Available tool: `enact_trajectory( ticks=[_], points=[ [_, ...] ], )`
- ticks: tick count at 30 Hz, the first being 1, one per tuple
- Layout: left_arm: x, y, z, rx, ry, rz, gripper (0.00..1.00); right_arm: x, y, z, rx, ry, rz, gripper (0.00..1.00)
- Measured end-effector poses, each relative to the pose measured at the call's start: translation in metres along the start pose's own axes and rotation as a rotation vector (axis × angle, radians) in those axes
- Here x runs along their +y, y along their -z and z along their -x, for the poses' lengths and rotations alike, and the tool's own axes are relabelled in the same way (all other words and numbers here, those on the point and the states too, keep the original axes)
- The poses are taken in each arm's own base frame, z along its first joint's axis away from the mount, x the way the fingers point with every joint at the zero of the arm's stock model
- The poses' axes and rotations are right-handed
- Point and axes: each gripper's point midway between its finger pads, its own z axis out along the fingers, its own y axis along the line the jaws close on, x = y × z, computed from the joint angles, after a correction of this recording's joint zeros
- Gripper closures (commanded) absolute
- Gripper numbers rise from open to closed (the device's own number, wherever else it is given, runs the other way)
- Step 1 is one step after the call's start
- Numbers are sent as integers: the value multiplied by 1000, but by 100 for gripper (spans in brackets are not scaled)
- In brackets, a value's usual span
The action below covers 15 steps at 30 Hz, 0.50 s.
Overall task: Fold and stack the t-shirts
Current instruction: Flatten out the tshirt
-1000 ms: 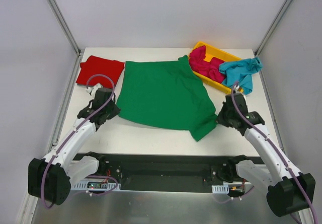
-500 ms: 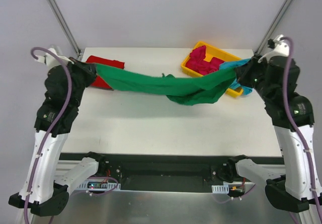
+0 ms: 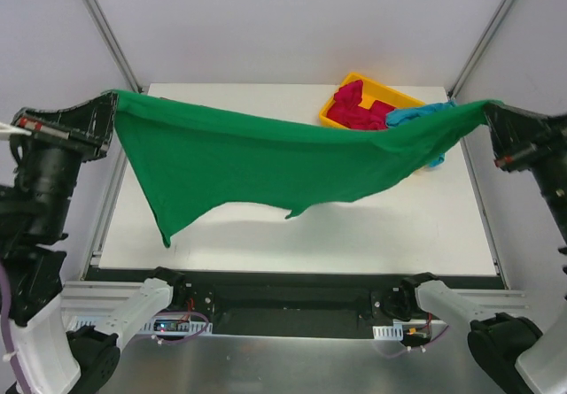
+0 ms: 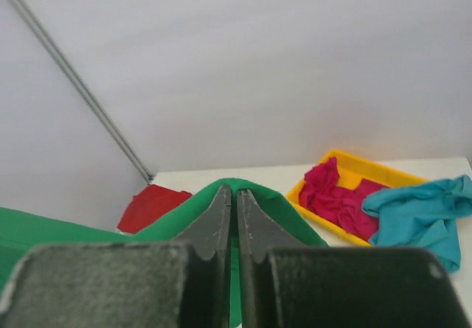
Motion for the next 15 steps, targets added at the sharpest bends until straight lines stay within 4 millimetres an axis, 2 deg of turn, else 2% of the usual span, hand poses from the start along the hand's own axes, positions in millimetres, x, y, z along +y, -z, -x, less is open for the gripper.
enact_trajectory(
  ticks=[5,9,12,15],
  points=[
    [-30,43,14,-3,33,-157,100,15,56,26,-113,1,98,99],
    [-51,66,21,9,43,-261,100,18,91,46,-213,15,128,99],
    [-60,72,20,31,49,-311,100,18,101,58,-261,21,128,99],
    [-56,65,12,54,50,-295,100,13,93,59,-266,29,93,99]
  ],
)
